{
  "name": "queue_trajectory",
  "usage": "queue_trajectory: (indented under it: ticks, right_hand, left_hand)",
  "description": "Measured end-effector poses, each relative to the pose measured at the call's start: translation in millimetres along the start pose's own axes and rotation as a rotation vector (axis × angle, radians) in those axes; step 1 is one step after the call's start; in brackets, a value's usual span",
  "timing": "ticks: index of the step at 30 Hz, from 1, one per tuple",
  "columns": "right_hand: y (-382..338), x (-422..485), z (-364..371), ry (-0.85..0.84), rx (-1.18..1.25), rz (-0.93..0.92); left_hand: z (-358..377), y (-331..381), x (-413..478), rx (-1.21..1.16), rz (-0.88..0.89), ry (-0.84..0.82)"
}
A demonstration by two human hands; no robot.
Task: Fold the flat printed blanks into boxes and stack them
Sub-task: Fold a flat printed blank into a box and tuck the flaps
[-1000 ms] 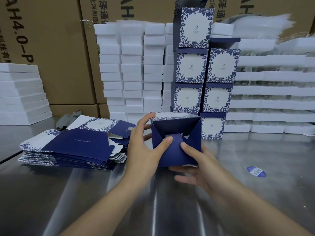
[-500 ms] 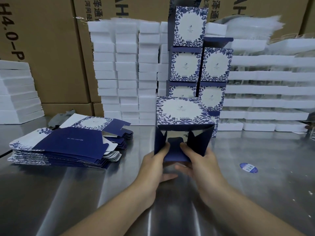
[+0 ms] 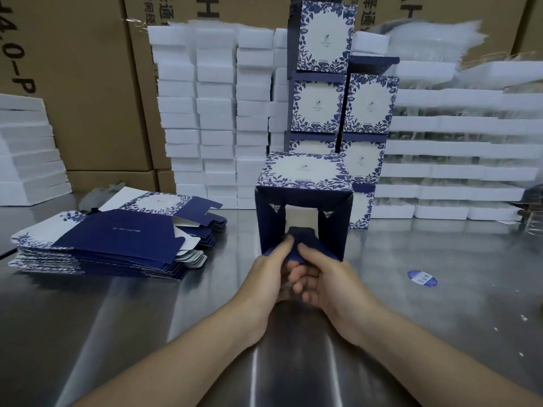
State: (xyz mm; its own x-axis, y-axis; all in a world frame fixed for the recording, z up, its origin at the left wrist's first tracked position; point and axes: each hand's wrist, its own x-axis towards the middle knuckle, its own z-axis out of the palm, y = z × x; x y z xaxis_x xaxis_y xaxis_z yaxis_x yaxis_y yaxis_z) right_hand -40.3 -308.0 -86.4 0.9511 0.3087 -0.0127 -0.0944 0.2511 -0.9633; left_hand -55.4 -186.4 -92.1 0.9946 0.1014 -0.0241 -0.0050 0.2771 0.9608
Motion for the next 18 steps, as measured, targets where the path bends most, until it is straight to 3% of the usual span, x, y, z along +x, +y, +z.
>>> queue_trajectory:
  ticks: [4, 9, 18]
  right_hand:
    - [-1.1, -1.6, -2.5, -0.014, -0.055, 0.011]
    - [-1.5, 0.5, -5.5, -0.024, -0.022, 0.03]
    - [1.4, 4.6, -5.5, 0.04, -0.012, 0.005]
  left_hand:
    - [3.2, -3.3, -3.3, 0.112, 0.049, 0.033]
    - [1.5, 2.6, -5.7, -0.011, 0.078, 0.021]
    - [0.9, 0.7, -4.3, -0.03, 0.075, 0.027]
